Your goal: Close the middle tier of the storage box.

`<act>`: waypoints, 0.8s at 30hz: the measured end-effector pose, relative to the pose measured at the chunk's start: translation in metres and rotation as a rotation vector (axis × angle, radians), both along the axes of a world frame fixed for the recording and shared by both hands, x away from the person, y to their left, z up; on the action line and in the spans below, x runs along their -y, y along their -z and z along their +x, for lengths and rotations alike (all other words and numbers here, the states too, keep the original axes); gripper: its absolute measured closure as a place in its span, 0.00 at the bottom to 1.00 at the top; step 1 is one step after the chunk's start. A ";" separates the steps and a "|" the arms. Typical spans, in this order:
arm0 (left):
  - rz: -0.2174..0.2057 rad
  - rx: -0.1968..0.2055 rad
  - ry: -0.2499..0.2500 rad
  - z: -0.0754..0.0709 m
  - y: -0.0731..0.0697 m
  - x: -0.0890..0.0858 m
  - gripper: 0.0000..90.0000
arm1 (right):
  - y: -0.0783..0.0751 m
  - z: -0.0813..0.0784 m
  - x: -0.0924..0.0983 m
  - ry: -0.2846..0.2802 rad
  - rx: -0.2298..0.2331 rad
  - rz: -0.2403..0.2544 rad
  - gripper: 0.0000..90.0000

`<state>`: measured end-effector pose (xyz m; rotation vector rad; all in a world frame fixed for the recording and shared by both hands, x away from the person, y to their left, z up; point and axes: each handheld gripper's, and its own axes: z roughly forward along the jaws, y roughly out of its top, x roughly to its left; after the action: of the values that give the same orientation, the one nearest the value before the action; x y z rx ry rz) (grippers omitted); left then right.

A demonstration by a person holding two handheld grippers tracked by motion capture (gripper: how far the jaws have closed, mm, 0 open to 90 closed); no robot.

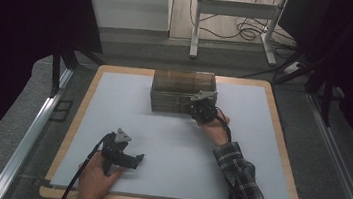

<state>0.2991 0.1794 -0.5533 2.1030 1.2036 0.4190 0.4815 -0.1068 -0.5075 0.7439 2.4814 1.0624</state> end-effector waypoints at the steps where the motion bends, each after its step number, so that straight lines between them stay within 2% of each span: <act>1: 0.000 0.000 0.000 0.000 0.000 0.000 0.00 | 0.000 -0.001 0.000 0.000 0.001 0.000 0.96; 12: 0.000 0.000 0.000 0.000 0.000 0.000 0.00 | -0.003 -0.006 0.002 -0.014 0.003 0.002 0.93; 24: 0.001 0.000 0.001 0.000 0.000 0.000 0.00 | -0.007 -0.016 0.002 -0.054 0.009 0.001 0.88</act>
<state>0.2991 0.1795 -0.5533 2.1040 1.2032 0.4190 0.4652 -0.1083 -0.5009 0.6750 2.5068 1.0830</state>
